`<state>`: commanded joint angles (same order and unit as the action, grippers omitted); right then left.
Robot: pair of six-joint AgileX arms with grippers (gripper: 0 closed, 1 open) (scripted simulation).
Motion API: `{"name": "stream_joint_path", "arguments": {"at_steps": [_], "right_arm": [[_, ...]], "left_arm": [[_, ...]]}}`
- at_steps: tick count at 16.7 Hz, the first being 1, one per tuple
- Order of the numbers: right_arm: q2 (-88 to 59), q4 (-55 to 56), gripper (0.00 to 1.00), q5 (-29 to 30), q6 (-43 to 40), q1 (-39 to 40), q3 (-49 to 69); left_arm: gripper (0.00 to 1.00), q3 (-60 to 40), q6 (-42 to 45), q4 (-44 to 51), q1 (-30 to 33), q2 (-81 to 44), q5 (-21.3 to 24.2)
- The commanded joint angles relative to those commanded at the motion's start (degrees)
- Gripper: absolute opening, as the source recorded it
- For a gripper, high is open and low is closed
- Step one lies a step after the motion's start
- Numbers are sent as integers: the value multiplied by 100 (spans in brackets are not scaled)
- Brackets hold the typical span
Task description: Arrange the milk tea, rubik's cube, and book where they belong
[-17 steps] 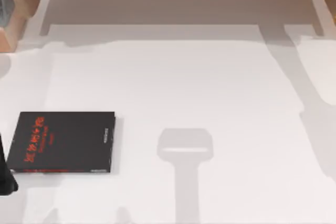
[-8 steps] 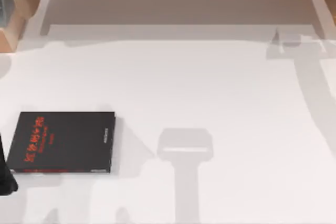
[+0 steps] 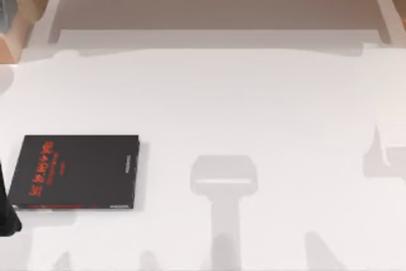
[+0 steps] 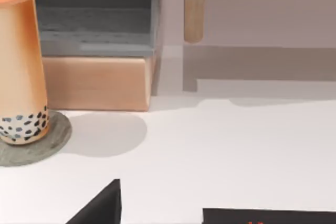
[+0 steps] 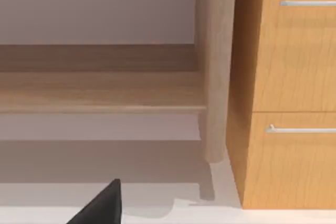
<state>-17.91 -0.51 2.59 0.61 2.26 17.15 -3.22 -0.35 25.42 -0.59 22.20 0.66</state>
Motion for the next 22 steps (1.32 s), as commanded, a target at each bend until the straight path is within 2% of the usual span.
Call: {"name": "stream_joint_path", "arguments": {"at_steps": [5, 11, 12, 16, 19, 22], "right_arm": [[1570, 33, 100, -222, -48, -200, -1506], [1791, 51, 100, -259, -61, -226, -1715], [1791, 51, 100, -259, -61, -226, -1715], [1791, 51, 100, -259, -61, -226, -1715], [1791, 51, 100, -259, -61, -226, -1715], [1791, 51, 100, -259, -61, -226, -1715]], "left_arm": [[100, 0, 0, 0, 0, 0, 0], [100, 0, 0, 0, 0, 0, 0], [100, -101, 0, -15, -99, -885, 0], [100, -425, -8, -247, -157, -1240, 95], [100, -1128, -18, -752, -310, -2148, 293], [100, -2050, -23, -1424, -535, -3584, 550]]}}
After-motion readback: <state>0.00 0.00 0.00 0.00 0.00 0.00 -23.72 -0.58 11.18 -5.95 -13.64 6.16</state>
